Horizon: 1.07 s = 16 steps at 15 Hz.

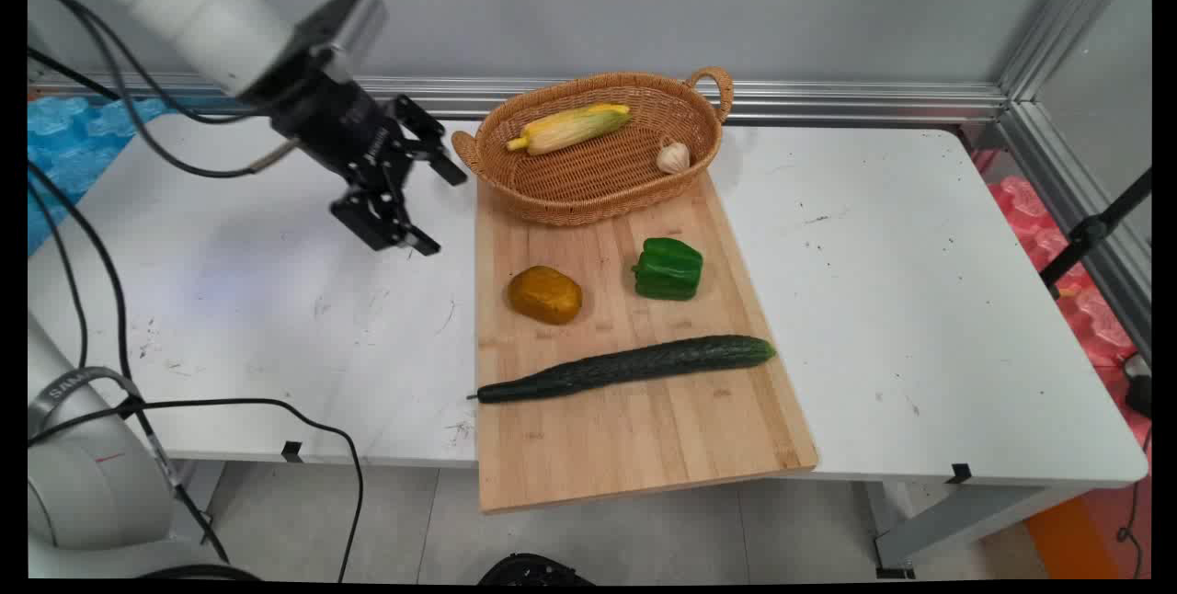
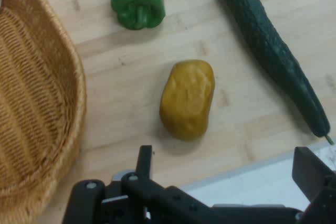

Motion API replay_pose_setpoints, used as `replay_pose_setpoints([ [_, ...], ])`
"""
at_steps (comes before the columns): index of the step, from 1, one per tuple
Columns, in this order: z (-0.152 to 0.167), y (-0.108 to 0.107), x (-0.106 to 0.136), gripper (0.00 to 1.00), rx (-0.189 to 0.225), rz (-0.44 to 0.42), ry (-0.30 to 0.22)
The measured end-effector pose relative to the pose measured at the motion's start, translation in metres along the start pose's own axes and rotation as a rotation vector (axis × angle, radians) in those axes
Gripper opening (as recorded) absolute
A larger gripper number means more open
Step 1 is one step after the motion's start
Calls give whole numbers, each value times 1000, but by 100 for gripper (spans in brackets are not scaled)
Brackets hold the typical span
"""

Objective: Pick up the potato from the cutting board

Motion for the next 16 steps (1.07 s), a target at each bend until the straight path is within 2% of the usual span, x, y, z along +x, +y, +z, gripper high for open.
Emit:
replay_pose_setpoints([
  [16, 107, -22, 28, 100, -48, 62, -88],
])
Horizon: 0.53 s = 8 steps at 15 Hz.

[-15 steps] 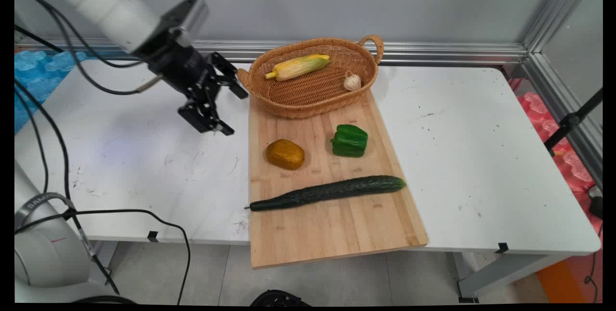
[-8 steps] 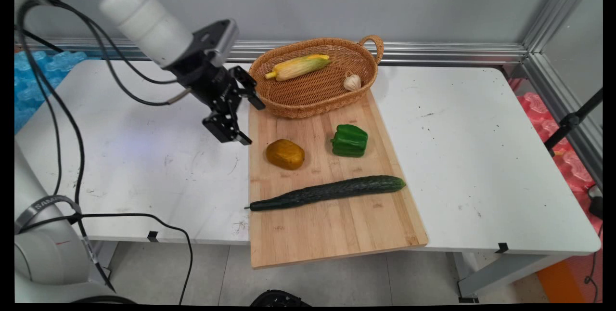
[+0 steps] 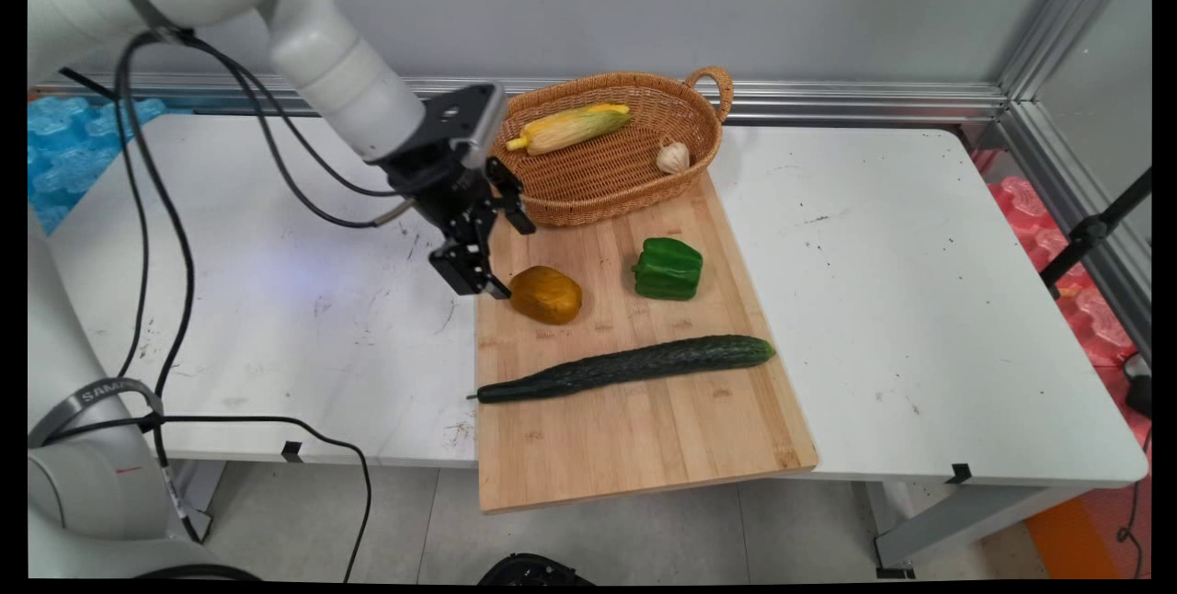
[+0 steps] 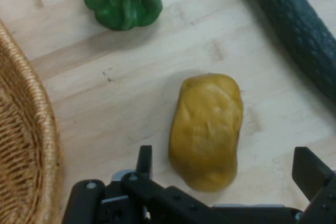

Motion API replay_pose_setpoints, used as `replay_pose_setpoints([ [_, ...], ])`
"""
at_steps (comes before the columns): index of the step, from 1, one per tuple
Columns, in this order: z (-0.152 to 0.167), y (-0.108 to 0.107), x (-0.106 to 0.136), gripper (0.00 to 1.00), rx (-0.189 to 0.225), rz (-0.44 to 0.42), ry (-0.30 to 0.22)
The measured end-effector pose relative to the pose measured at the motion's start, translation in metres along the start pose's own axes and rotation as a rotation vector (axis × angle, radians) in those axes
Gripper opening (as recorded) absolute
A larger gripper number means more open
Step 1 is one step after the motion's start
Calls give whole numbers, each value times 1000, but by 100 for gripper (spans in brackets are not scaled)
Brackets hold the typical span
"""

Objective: Pick up the potato from the cutting board

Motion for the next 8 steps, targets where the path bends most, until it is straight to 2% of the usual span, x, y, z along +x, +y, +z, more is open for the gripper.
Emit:
replay_pose_setpoints([
  [8, 50, -12, 15, 100, -8, -12, -46],
])
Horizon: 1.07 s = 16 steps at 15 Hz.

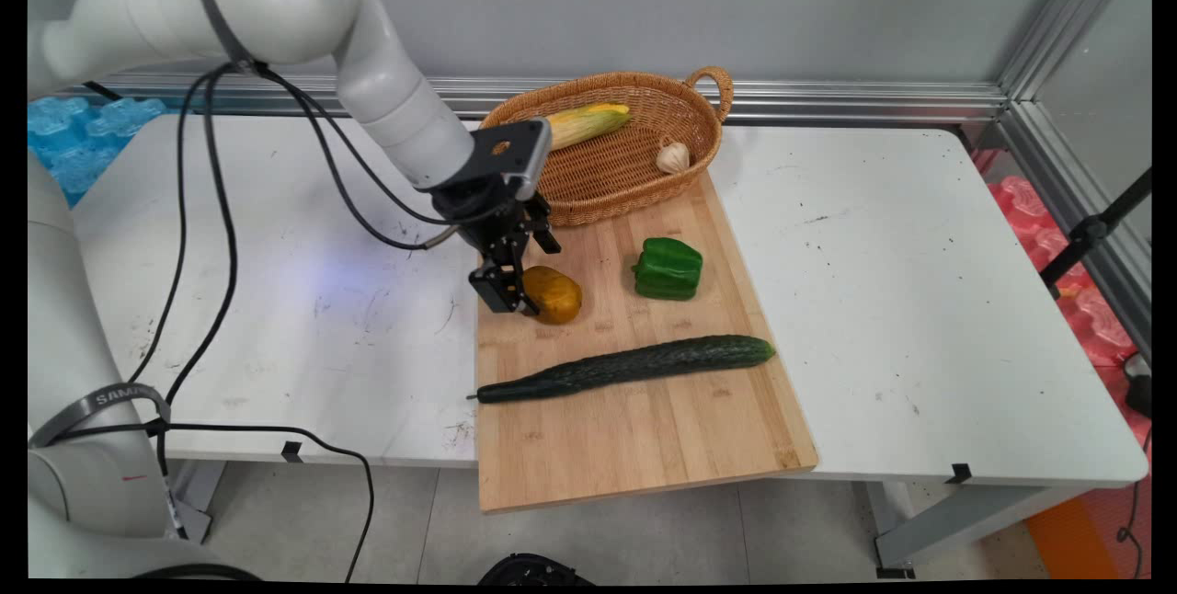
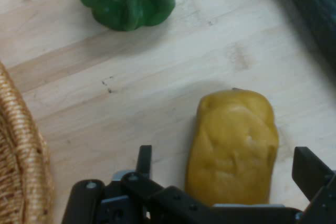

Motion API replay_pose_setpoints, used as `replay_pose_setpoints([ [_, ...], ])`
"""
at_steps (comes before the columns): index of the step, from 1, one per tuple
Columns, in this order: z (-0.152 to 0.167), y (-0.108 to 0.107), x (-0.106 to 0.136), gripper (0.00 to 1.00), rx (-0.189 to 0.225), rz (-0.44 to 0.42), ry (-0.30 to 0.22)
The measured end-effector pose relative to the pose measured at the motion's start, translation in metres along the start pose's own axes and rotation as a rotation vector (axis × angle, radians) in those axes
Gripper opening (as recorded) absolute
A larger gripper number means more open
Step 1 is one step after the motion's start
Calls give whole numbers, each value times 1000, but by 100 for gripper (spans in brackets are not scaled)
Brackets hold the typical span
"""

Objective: Pick up the potato from the cutting board, then place the picked object in the vegetable basket

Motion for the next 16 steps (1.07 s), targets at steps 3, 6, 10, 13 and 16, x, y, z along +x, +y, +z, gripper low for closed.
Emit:
replay_pose_setpoints([
  [3, 12, -4, 4, 100, -4, -1, -16],
  [6, 16, -6, 7, 0, -15, 4, -22],
  [10, 8, -8, 10, 0, -46, 25, -29],
  [13, -9, -7, 11, 0, -64, 36, -32],
  [16, -41, -6, 16, 0, -64, 26, -21],
])
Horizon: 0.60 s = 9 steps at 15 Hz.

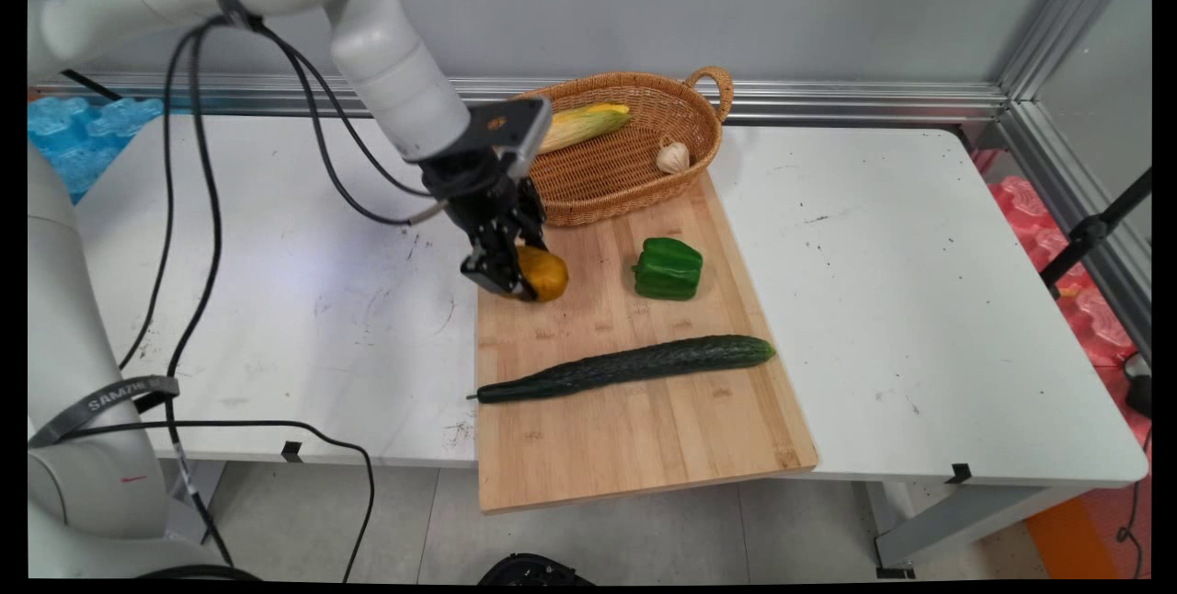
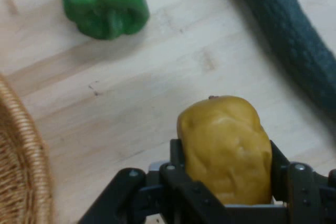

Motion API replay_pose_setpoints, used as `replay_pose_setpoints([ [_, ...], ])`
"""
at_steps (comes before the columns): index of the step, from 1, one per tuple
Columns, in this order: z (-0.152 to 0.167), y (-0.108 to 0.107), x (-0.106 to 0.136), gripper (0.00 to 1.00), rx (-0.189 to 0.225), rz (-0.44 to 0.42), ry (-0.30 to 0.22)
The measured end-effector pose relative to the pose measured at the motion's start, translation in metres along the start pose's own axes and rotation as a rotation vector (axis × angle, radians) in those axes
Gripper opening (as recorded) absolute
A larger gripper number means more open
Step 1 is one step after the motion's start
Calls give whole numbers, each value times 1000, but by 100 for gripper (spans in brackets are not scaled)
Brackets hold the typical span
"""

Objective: Place the picked object in the vegetable basket

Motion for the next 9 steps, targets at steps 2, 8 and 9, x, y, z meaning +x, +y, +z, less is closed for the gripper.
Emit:
replay_pose_setpoints([
  [2, -22, 0, 3, 0, 16, -31, 14],
  [8, -81, -14, 6, 0, 152, -258, 73],
  [9, -85, -17, 6, 0, 167, -280, 79],
])
